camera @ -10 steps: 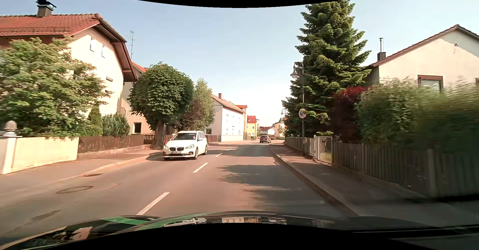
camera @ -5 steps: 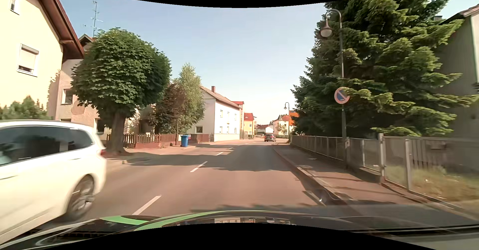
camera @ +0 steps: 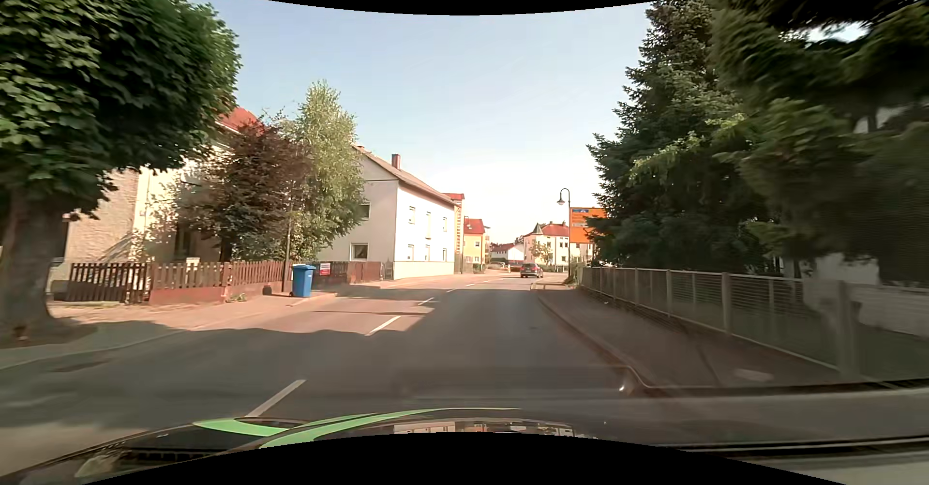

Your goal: Follow the waypoints while adhering to traffic rules and regulations

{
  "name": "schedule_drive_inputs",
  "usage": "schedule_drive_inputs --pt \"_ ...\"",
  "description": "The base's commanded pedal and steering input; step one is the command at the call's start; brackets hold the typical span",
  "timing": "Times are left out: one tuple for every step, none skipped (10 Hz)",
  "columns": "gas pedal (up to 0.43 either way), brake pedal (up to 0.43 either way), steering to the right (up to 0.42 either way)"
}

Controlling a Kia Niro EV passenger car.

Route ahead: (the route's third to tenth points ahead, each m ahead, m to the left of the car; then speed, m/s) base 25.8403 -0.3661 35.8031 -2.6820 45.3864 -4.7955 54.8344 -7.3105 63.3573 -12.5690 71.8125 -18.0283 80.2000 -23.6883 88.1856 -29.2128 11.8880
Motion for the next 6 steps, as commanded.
schedule_drive_inputs --pt "0.020 0.000 0.021" --pt "0.020 0.000 0.022" --pt "0.020 0.000 0.022" --pt "0.020 0.000 0.022" --pt "0.020 0.000 0.023" --pt "0.020 0.000 0.024"
